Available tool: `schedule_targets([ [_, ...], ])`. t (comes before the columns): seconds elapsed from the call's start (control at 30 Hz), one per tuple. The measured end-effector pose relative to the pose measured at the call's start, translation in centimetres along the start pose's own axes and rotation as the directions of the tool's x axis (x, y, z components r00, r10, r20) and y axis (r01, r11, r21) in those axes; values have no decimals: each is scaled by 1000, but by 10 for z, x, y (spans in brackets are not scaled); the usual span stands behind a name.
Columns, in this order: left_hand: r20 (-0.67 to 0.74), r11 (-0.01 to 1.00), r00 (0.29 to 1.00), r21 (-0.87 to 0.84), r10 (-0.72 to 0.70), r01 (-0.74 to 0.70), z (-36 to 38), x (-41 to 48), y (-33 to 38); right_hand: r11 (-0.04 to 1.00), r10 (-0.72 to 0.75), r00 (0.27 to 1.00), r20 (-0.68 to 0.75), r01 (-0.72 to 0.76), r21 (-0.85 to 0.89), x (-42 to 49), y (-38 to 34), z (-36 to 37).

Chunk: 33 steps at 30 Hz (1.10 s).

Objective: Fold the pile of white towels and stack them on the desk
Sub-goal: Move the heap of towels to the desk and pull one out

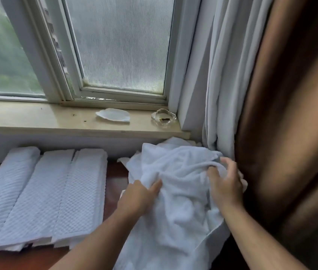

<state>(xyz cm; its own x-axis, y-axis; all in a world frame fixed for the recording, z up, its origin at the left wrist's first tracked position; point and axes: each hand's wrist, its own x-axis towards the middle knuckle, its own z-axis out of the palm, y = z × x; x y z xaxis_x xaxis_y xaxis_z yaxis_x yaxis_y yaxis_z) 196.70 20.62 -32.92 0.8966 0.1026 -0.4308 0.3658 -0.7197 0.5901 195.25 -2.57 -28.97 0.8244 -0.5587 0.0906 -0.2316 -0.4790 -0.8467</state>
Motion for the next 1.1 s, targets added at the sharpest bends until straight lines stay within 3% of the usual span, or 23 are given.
schedule_targets([
  [0.1, -137, 973, 987, -203, 81, -108, 3, 12, -6, 990, -13, 996, 85, 25, -141, -5, -1, 26],
  [0.2, -264, 958, 961, -247, 80, -147, -1, 31, -14, 965, -55, 995, 79, 73, -253, -4, -2, 50],
  [0.3, -239, 927, 961, -310, 138, -210, 0, 62, -23, 949, -162, 984, 70, 175, -261, -1, -1, 79],
  [0.37, -128, 894, 946, -310, 297, -323, -2, 83, -27, 946, -166, 986, 34, 169, -275, 5, 3, 96],
  [0.43, 68, 901, 921, -246, 384, -357, -3, 99, -35, 946, -182, 983, -14, 171, -276, 14, 7, 112],
  [0.53, 250, 937, 905, -28, 344, -349, 4, 120, -52, 912, -288, 956, -54, 257, -321, 29, 25, 139],
  [0.63, 180, 933, 934, 138, 308, -334, 20, 144, -58, 861, -351, 933, -74, 291, -416, 38, 42, 167],
  [0.83, 88, 918, 932, 163, 351, -361, 32, 172, -63, 835, -345, 934, -91, 261, -485, 56, 52, 192],
  [1.1, 64, 880, 945, 349, 320, -322, 19, 146, -49, 857, -165, 984, 60, 173, -485, 47, 26, 171],
])
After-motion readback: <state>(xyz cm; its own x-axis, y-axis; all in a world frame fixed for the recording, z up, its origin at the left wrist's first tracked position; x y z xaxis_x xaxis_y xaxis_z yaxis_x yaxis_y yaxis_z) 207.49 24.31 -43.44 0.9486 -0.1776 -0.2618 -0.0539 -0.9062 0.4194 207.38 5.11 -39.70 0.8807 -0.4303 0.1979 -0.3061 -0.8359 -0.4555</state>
